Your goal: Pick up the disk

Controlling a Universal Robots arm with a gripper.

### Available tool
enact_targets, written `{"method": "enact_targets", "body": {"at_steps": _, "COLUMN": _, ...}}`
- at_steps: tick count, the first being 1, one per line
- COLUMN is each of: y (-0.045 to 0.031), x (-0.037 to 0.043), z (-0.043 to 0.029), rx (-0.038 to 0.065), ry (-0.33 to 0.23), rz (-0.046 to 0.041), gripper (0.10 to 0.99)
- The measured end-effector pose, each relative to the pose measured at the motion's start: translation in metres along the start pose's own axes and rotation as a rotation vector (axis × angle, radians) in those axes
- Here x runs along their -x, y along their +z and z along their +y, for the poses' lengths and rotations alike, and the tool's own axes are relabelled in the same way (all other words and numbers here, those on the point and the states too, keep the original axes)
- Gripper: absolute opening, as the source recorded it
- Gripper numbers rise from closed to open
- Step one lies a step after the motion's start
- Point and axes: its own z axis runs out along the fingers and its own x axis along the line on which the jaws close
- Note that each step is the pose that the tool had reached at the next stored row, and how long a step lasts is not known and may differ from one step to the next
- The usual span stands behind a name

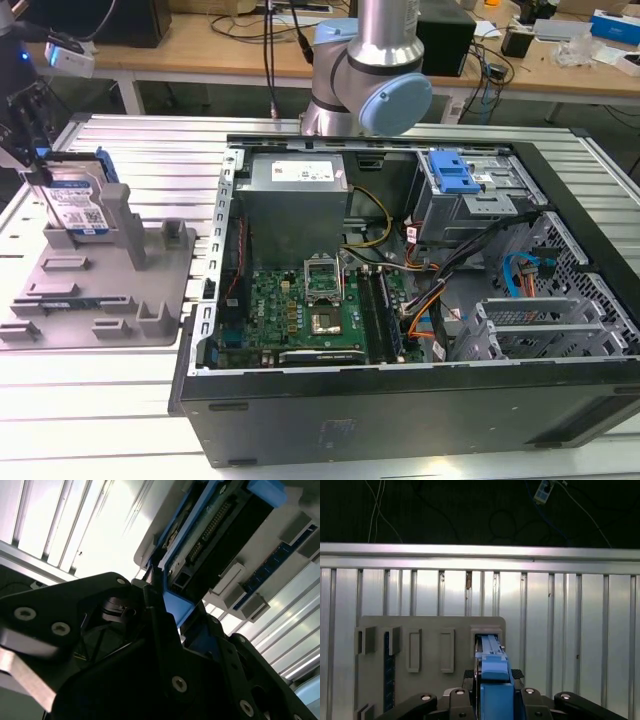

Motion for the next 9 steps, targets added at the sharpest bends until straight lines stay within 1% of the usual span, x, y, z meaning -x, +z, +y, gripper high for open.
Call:
{"method": "enact_targets", "body": {"at_steps": 6, "y": -0.0166, "x": -0.0017, "z": 0.0008, "rx": 0.000, "ry": 0.000, "rz": -0.0074, "gripper": 0.369}}
{"method": "enact_targets", "body": {"at_steps": 7, "y": -0.0222, "x": -0.0021, "z": 0.0011, "rx": -0.001, "ry": 0.000, "rz": -0.0086, "gripper": 0.369}}
{"method": "enact_targets", "body": {"at_steps": 9, "y": -0.0301, "x": -0.0028, "z": 0.0014, "rx": 0.000, "ry": 0.000, "rz": -0.0098, "gripper": 0.369}}
